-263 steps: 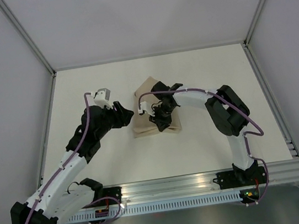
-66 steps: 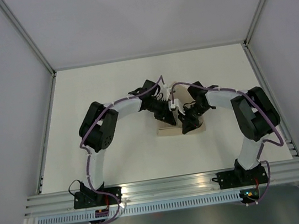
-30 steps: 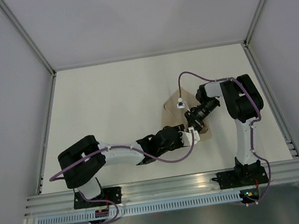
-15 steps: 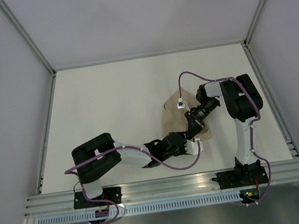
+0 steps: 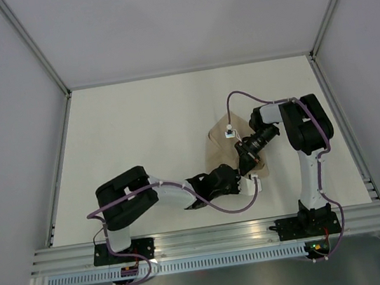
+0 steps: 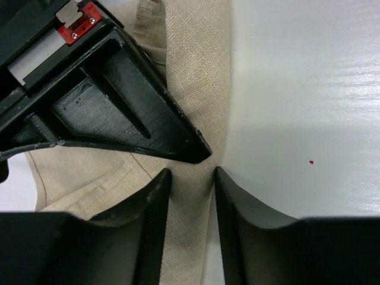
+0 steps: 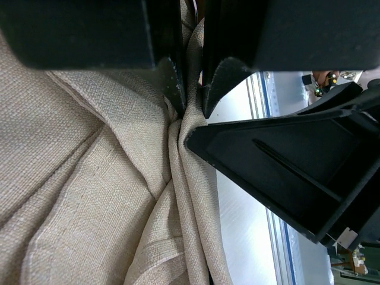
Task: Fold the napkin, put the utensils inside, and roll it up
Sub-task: Roll the napkin with the utensil
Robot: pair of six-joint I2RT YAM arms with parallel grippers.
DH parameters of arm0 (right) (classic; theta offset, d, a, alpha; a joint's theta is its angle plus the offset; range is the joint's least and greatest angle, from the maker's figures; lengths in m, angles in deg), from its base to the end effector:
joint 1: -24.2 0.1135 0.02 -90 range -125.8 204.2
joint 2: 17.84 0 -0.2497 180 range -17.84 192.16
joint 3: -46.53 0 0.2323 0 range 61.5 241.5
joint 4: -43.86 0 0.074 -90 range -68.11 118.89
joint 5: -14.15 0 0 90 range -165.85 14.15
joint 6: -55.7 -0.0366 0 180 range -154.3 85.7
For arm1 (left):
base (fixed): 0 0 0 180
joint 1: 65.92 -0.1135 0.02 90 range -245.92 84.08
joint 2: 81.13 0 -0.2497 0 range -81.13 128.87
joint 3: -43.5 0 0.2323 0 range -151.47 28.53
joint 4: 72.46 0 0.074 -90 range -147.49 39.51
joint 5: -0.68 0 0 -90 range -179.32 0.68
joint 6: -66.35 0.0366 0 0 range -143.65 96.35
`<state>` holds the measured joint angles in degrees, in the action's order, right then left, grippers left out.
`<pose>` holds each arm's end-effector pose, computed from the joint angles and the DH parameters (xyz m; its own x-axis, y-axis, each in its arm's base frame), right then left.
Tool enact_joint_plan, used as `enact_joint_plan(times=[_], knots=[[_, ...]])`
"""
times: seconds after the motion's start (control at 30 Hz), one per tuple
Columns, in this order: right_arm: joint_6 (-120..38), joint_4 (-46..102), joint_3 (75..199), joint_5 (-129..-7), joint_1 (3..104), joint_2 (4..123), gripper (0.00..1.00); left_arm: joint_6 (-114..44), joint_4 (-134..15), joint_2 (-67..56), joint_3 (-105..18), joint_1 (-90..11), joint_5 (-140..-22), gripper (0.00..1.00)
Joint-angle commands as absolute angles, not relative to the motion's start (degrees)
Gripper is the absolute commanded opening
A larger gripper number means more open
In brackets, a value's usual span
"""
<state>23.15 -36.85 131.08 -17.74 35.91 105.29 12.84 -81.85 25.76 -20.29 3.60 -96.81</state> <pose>0.2800 0.0898 0.0963 -0.7120 -0.6023 -0.3610 -0.5587 0.1745 0.8108 0.1283 -0.3299 0.1325 0.3737 0.6847 -0.6258 0.8317 0.0514 0.5529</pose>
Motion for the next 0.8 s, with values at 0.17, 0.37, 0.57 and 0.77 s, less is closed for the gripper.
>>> enact_joint_plan(times=[0.17,0.37,0.57,0.77], knots=[[28.46,-31.4,130.93,-26.19,35.63,108.11,0.1,9.93,-64.81,30.84,-24.99,1.49,-86.69,0.12],[28.54,-31.4,130.59,-26.37,35.54,107.23,0.24,7.21,-57.85,31.98,-29.12,-0.09,-79.49,0.02],[26.79,-30.97,130.32,-26.11,34.4,101.53,0.44,3.96,-49.6,33.82,-33.6,-2.55,-70.52,0.02],[18.71,-24.65,129.62,-27.95,32.47,91.68,0.55,1.23,-42.13,36.29,-38.7,-4.83,-65.07,0.02]])
